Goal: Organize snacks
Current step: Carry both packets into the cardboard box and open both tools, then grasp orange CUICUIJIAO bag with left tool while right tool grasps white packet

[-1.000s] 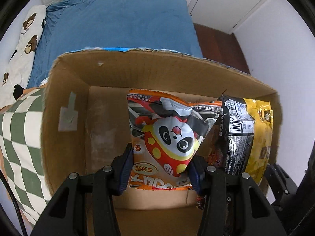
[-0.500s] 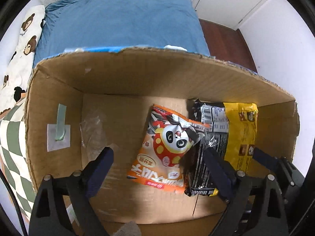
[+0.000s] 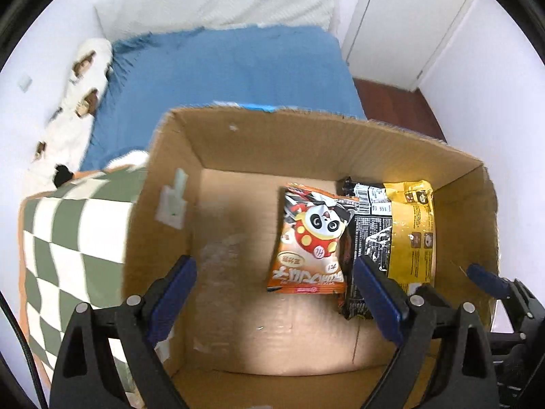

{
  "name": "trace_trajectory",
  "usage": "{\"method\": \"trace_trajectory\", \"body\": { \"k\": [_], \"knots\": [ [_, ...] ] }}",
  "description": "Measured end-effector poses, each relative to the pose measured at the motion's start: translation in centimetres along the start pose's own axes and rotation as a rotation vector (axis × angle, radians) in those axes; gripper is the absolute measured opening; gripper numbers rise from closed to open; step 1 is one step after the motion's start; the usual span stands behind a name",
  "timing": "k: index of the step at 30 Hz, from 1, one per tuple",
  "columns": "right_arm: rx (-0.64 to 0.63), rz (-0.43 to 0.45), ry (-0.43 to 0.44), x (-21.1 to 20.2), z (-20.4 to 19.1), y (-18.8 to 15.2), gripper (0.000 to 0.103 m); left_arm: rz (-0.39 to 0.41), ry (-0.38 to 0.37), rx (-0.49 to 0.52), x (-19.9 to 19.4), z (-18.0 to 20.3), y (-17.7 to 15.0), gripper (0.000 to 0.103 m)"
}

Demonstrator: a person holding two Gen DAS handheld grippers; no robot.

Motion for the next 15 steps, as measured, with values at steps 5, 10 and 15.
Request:
{"method": "trace_trajectory", "body": {
  "k": [5,10,15],
  "knots": [
    [-0.001,0.081,-0.008,-3.5,-1.2,-1.1,0.099,0.087,0.042,0.013,-3.8,-0.1,-1.1,0.094],
    [0.000,0.149,-0.002,-7.0,-1.7,-2.3,0.099,0.156,0.064,0.033,-7.3,-0.5,-1.8,0.094],
    [0.004,0.194,0.023,-10.4,-1.9,-3.6,0.099,0.210,0.071,0.045,-10.2,0.0,-2.9,0.094]
  ]
}}
Point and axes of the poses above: each gripper's, at about its wrist camera, not at the fingertips, and x roughly the way its jaws point, z to its right, y to its top, the point moved 10 cm from there along x, roughly the way its jaws point, and after that the axes turned 8 degrees about x, right-handed, at the moved point
